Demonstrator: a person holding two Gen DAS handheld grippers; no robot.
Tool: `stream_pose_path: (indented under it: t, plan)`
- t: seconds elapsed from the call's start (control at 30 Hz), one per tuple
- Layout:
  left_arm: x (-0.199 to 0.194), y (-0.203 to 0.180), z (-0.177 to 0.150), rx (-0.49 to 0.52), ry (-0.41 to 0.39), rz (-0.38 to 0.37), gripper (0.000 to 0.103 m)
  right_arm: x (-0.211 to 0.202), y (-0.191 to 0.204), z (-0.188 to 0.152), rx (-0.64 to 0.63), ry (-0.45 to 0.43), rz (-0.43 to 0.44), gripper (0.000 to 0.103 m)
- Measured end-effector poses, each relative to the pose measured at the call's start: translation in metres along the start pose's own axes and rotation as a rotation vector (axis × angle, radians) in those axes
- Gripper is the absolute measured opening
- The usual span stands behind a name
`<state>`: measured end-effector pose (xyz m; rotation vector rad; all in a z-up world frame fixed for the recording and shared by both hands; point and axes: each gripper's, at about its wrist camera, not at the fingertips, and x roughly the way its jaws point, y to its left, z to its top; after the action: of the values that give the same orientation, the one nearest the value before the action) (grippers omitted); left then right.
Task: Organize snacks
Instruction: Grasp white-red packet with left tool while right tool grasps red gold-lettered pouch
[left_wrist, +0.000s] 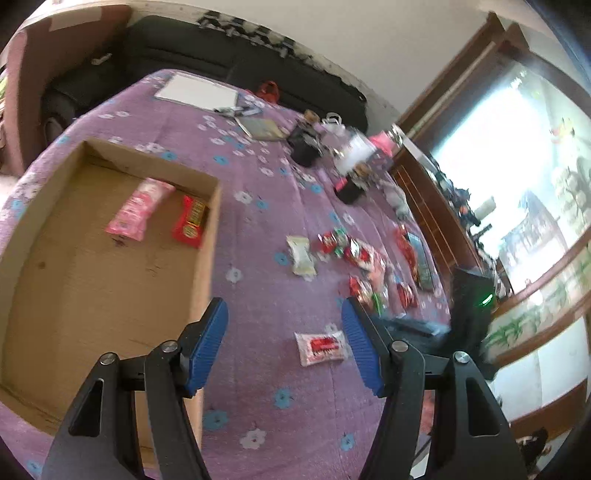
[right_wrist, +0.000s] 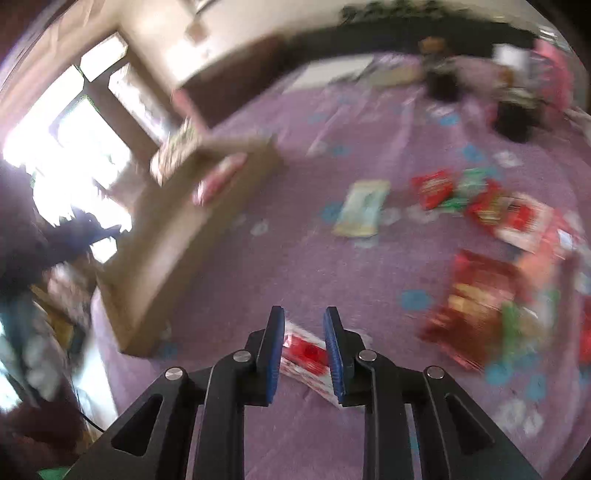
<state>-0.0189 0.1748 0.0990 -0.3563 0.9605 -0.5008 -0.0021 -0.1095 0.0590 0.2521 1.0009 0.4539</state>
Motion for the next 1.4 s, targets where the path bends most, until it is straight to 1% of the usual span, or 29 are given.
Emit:
stream_pose_path:
  t: [0.03, 0.1, 0.13, 0.2, 0.27, 0.3, 0.33, 0.37, 0.47, 0.5, 0.53, 0.63, 0.67, 0.73, 0.77, 0.8, 0.83, 0.87, 0.93, 0.97, 1.0, 1.03, 1.1, 1.13, 1.17, 1.27, 1.33, 1.37, 1.4]
  plan:
    - [0.004, -0.004, -0.002, 0.015, 0.01, -0.006, 0.063, -0.01, -0.01, 0.0, 0.033, -0.035, -0.029, 0.028]
    - [0.015, -0.02, -0.009, 0.079, 0.031, -0.007, 0.063, -0.03, -0.032, 0.0, 0.084, -0.098, -0.13, 0.032]
    - [0.02, -0.027, -0.013, 0.114, 0.04, -0.002, 0.063, -0.034, -0.044, 0.004, 0.109, -0.103, -0.165, 0.033]
    - [0.034, -0.047, -0.023, 0.219, 0.059, 0.024, 0.063, -0.038, -0.061, 0.004, 0.165, -0.102, -0.175, 0.033]
    - [0.051, -0.066, -0.036, 0.345, 0.077, 0.05, 0.063, -0.036, -0.069, 0.005, 0.188, -0.098, -0.178, 0.033]
    - [0.057, -0.072, -0.04, 0.392, 0.088, 0.062, 0.063, -0.034, -0.071, 0.004, 0.191, -0.093, -0.178, 0.034]
    - [0.066, -0.078, -0.044, 0.442, 0.105, 0.081, 0.063, -0.03, -0.072, 0.004, 0.19, -0.081, -0.176, 0.04]
    - [0.073, -0.082, -0.048, 0.475, 0.122, 0.097, 0.063, -0.026, -0.072, 0.003, 0.19, -0.073, -0.167, 0.042]
    - [0.081, -0.087, -0.053, 0.509, 0.145, 0.117, 0.063, -0.02, -0.066, 0.001, 0.191, -0.092, -0.094, 0.042]
    - [0.081, -0.088, -0.054, 0.518, 0.144, 0.113, 0.063, -0.018, -0.064, 0.001, 0.194, -0.097, -0.083, 0.043]
    - [0.081, -0.089, -0.054, 0.524, 0.142, 0.11, 0.063, -0.017, -0.061, -0.001, 0.194, -0.094, -0.092, 0.047]
    - [0.083, -0.092, -0.058, 0.566, 0.124, 0.133, 0.063, -0.001, -0.055, 0.006, 0.159, -0.059, -0.208, 0.048]
    - [0.085, -0.093, -0.059, 0.582, 0.123, 0.143, 0.063, 0.004, -0.052, 0.007, 0.137, -0.049, -0.268, 0.048]
    - [0.088, -0.094, -0.06, 0.607, 0.127, 0.137, 0.063, 0.011, -0.048, 0.009, 0.118, -0.047, -0.301, 0.05]
    - [0.089, -0.095, -0.06, 0.621, 0.13, 0.127, 0.063, 0.015, -0.047, 0.01, 0.115, -0.046, -0.295, 0.052]
    - [0.091, -0.096, -0.061, 0.642, 0.132, 0.12, 0.063, 0.018, -0.048, 0.01, 0.115, -0.046, -0.298, 0.06]
    - [0.092, -0.098, -0.062, 0.657, 0.132, 0.112, 0.063, 0.021, -0.047, 0.011, 0.115, -0.044, -0.311, 0.065]
    - [0.095, -0.1, -0.063, 0.682, 0.135, 0.102, 0.063, 0.027, -0.046, 0.012, 0.113, -0.036, -0.33, 0.065]
    - [0.102, -0.104, -0.065, 0.726, 0.14, 0.109, 0.063, 0.032, -0.045, 0.01, 0.102, -0.033, -0.343, 0.064]
    - [0.107, -0.106, -0.066, 0.75, 0.148, 0.116, 0.063, 0.034, -0.045, 0.01, 0.085, -0.03, -0.362, 0.059]
    - [0.11, -0.107, -0.067, 0.768, 0.155, 0.12, 0.063, 0.033, -0.044, 0.01, 0.076, -0.03, -0.38, 0.047]
    - [0.115, -0.109, -0.069, 0.791, 0.165, 0.128, 0.063, 0.031, -0.046, 0.008, 0.076, -0.028, -0.374, 0.045]
    - [0.124, -0.111, -0.073, 0.829, 0.182, 0.145, 0.063, 0.027, -0.052, 0.006, 0.089, -0.028, -0.343, 0.044]
    - [0.127, -0.111, -0.074, 0.84, 0.186, 0.147, 0.063, 0.024, -0.054, 0.005, 0.093, -0.028, -0.34, 0.041]
    - [0.13, -0.111, -0.076, 0.847, 0.192, 0.154, 0.063, 0.022, -0.056, 0.004, 0.095, -0.029, -0.338, 0.041]
    - [0.138, -0.109, -0.08, 0.85, 0.204, 0.165, 0.063, 0.016, -0.06, 0.0, 0.105, -0.032, -0.324, 0.04]
    - [0.138, -0.108, -0.079, 0.823, 0.213, 0.163, 0.062, 0.012, -0.062, -0.002, 0.113, -0.036, -0.313, 0.04]
    - [0.137, -0.107, -0.077, 0.798, 0.226, 0.158, 0.059, 0.009, -0.063, -0.004, 0.123, -0.039, -0.298, 0.04]
    - [0.136, -0.107, -0.076, 0.783, 0.236, 0.147, 0.045, 0.007, -0.064, -0.006, 0.131, -0.042, -0.285, 0.04]
